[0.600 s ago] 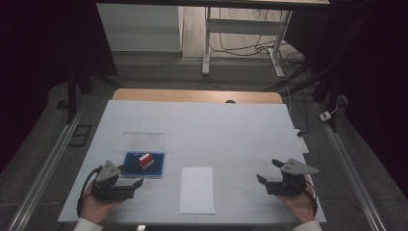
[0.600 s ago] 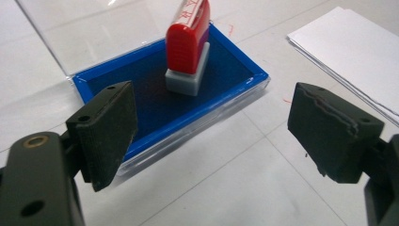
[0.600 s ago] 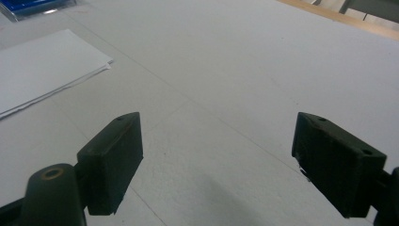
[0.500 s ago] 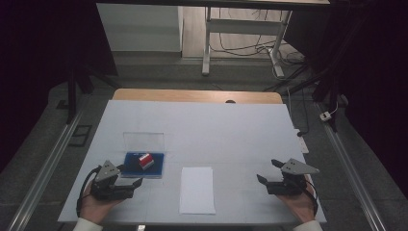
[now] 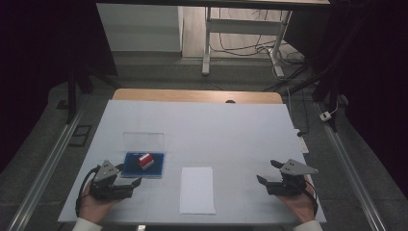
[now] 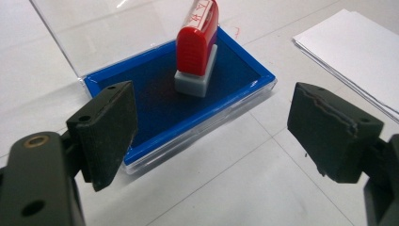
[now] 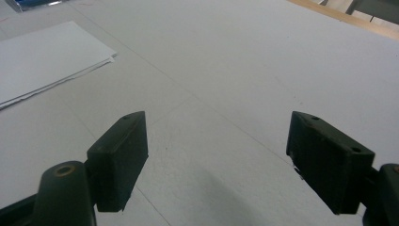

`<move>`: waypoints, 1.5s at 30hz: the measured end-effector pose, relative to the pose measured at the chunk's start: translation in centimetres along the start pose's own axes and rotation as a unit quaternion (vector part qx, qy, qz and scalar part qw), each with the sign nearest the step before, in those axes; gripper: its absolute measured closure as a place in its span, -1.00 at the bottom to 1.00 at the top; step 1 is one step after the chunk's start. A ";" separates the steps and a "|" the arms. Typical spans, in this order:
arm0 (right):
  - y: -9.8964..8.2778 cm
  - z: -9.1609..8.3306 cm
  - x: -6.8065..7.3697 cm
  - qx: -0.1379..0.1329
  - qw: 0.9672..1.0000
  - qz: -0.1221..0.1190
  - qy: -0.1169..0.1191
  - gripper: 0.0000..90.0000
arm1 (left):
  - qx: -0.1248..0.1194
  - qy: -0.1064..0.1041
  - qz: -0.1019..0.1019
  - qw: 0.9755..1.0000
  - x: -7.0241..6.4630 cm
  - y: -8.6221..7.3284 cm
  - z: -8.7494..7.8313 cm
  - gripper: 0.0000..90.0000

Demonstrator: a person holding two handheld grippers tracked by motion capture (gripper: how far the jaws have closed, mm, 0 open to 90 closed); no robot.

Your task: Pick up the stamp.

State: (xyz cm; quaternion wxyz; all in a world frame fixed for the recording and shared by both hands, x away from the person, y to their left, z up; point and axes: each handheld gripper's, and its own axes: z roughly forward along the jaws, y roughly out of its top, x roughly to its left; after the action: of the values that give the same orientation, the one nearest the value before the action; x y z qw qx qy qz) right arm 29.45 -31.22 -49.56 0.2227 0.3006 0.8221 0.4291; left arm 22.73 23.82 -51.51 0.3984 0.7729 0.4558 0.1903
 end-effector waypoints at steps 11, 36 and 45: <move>0.0 0.0 0.2 0.002 1.000 -0.005 -0.002 -0.50 | -0.009 0.000 0.012 1.000 0.2 1.0 -0.6 -0.61; 0.0 0.3 0.4 0.012 1.000 -0.006 -0.001 -0.49 | 0.031 -0.029 0.043 0.998 -0.1 5.1 0.1 -0.52; 0.0 0.3 0.3 0.015 1.000 -0.005 -0.002 -0.48 | 0.055 -0.036 0.052 0.996 0.4 6.8 1.3 -0.45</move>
State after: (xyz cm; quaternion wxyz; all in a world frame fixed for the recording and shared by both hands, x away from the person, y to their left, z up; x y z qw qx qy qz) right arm 29.44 -30.88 -49.70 0.2224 0.3004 0.8296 0.4147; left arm 27.55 21.79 -46.96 0.3612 0.8228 0.4097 0.1572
